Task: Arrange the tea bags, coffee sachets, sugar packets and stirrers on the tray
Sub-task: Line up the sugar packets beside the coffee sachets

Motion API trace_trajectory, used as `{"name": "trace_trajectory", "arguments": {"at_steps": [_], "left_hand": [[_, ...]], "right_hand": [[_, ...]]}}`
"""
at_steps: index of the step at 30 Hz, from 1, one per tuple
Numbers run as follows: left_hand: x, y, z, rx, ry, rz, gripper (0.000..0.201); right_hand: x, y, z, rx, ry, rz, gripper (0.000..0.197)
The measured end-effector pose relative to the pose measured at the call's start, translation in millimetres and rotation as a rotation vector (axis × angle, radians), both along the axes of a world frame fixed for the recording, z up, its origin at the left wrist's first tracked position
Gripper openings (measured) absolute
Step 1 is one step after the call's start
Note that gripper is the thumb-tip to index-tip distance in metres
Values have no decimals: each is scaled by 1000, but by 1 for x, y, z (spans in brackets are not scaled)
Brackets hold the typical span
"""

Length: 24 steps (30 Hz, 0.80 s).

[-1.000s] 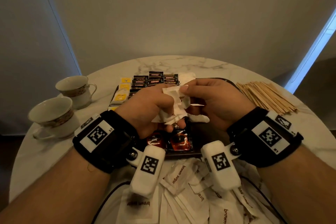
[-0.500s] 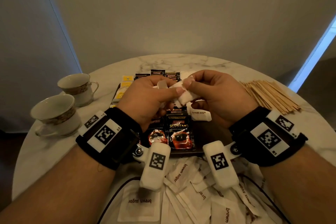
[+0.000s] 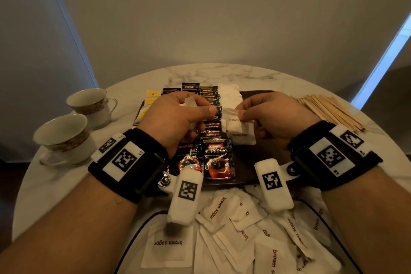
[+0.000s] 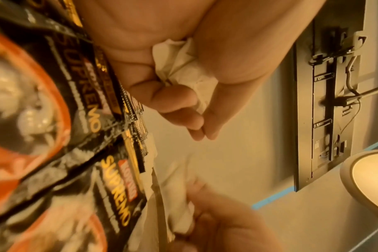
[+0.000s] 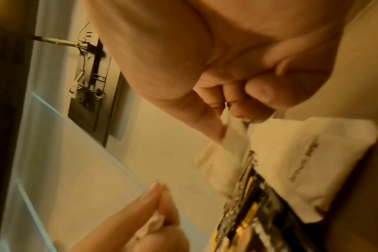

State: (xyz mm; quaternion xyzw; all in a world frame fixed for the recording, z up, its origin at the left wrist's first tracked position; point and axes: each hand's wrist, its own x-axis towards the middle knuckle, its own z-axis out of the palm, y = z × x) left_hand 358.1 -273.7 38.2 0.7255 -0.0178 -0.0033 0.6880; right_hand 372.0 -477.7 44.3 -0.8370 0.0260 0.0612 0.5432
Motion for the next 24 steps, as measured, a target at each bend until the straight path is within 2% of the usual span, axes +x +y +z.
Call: {"name": "trace_trajectory", "arguments": {"at_steps": [5,11,17,22,24], "left_hand": [[4,5,1,-36,21,39,11],[5,6,2,-44,31,34,9],[6,8,3,-63,37,43,11],[6,8,3,-65,33,56,13],[6,7,3,-64,31,59,14]], "right_hand": [[8,-6,-4,-110,203,-96,20],[5,-5,-7,-45,267,-126,19],[2,-6,-4,-97,190,-95,17],[4,-7,-4,-79,23,-112,11],[1,-4,-1,-39,10,-104,7]]}}
